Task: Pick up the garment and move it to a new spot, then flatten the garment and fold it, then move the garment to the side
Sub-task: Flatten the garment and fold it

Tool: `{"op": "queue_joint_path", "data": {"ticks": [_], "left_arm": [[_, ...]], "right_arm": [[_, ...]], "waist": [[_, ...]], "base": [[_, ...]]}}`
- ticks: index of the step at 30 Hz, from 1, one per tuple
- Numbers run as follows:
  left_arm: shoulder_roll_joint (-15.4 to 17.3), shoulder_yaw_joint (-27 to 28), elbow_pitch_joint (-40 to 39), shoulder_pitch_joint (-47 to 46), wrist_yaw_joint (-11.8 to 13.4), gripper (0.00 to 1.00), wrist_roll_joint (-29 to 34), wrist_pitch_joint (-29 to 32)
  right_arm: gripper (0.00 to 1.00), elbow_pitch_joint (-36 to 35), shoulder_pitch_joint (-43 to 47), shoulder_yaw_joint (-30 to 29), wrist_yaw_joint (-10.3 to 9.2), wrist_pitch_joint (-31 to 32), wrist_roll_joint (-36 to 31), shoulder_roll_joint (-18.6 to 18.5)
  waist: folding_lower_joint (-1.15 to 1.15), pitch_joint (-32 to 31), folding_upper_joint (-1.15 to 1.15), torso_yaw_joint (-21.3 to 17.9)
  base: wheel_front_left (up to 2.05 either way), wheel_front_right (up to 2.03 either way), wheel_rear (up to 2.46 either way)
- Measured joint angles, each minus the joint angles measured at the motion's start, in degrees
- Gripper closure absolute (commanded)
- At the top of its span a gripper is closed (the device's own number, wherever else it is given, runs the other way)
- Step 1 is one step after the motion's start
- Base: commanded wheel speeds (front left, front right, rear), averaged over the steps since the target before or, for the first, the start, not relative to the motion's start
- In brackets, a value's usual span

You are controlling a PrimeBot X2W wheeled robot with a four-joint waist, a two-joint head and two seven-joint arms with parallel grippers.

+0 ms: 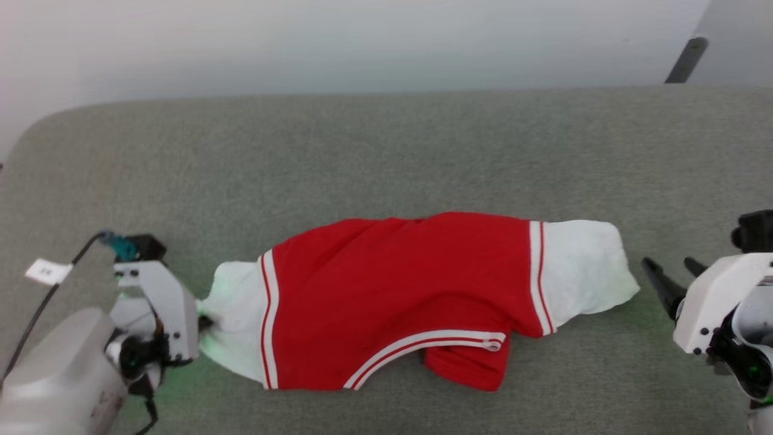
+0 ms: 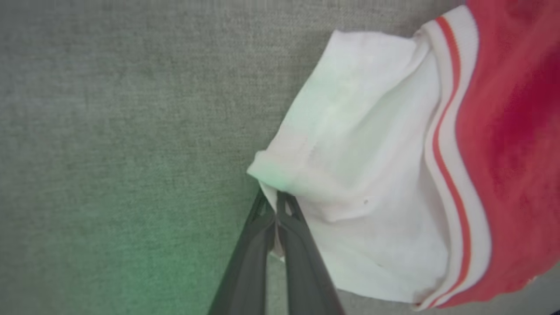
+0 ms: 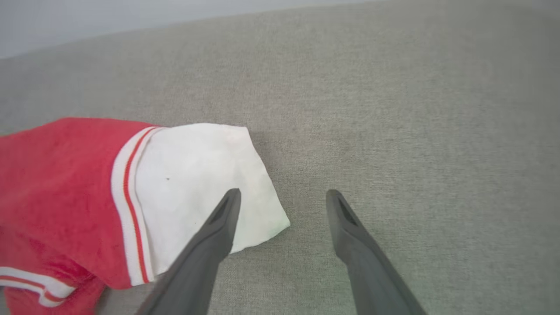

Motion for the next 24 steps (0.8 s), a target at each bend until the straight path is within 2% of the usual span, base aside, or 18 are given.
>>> {"op": "queue_joint_path", "data": {"ticks": [12,14,24], "left_arm": [[-0.7,-1.5,-2.6,-3.6,-0.4,1.00,-0.2,-0.9],[-0.7,-1.6,-2.7,-3.8,-0.4,1.00,-0.7,-1.0],[-1.4,-2.9,-0.1,-6.7,-0.4,1.00,-2.3,4.7]], "right_arm": [[0.00,16.4,-7.3,5.3,0.01,5.1,3.3,-2.1],[1.00,17.7,-8.7,6.9,0.00,5.8,4.0,-2.9],[1.00,20.3,-12.5,11.6,-0.03,9.4,8.6,-4.8]], "waist": [[0.00,4.6,0.00,3.1],[0.00,5.0,0.00,3.4],[0.00,3.6,0.00,3.4]], "base": [[0.00,0.00,0.00],[0.00,0.00,0.00],[0.00,0.00,0.00]]}}
